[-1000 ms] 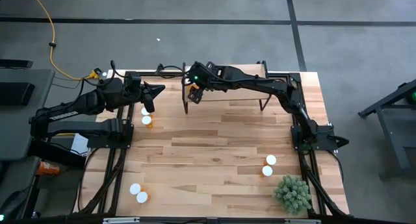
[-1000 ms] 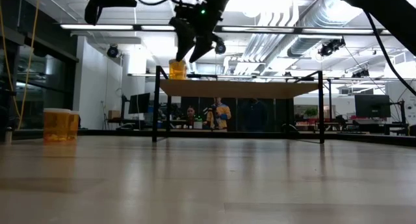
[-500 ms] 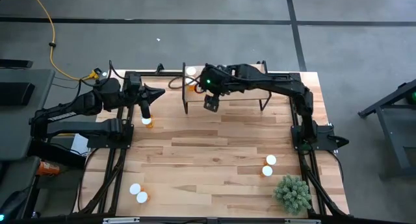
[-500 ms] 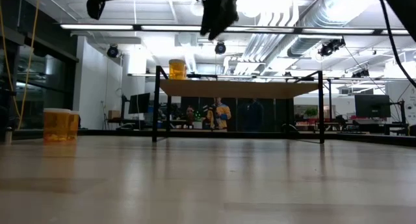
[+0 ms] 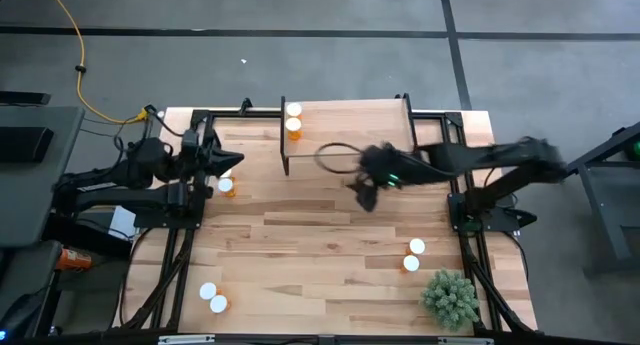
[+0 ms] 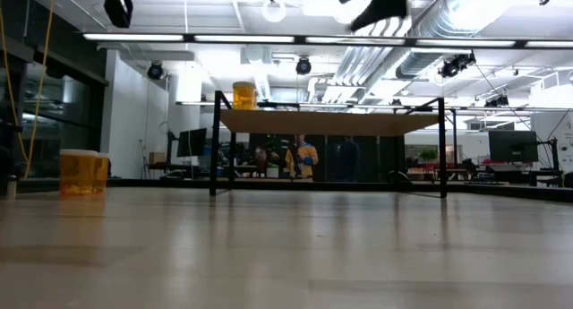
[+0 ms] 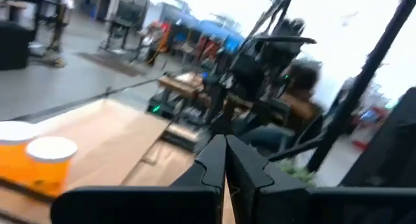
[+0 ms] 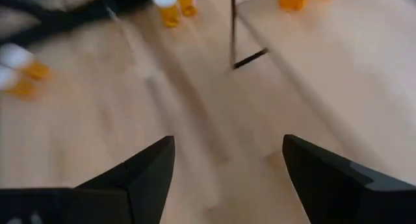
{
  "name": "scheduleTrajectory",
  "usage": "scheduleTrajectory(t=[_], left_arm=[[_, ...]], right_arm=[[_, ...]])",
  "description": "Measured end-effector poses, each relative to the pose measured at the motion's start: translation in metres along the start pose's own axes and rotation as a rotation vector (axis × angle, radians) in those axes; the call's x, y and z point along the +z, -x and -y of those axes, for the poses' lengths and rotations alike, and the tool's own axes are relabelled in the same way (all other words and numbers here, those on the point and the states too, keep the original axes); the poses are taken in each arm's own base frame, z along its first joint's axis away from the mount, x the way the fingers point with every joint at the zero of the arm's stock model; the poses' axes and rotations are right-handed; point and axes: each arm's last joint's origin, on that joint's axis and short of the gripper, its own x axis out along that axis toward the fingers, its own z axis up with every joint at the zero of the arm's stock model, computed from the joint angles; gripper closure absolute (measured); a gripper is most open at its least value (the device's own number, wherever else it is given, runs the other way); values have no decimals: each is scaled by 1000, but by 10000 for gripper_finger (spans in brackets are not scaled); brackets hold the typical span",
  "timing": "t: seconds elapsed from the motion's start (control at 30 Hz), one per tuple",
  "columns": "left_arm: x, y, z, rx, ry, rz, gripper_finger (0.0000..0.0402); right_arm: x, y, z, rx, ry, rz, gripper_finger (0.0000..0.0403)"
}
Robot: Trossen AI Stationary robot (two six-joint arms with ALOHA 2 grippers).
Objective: Pick and place medicine bottles onto shelf by color
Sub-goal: Put the orange pill bottle on the shelf aligned with the other orange pill bottles
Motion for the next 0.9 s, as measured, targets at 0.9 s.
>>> scheduleTrajectory(t=[0.9], left_arm=[[-19, -10, 1, 73, 5, -59, 401]], right_arm=[[-172, 1, -25, -484, -907, -664, 126]])
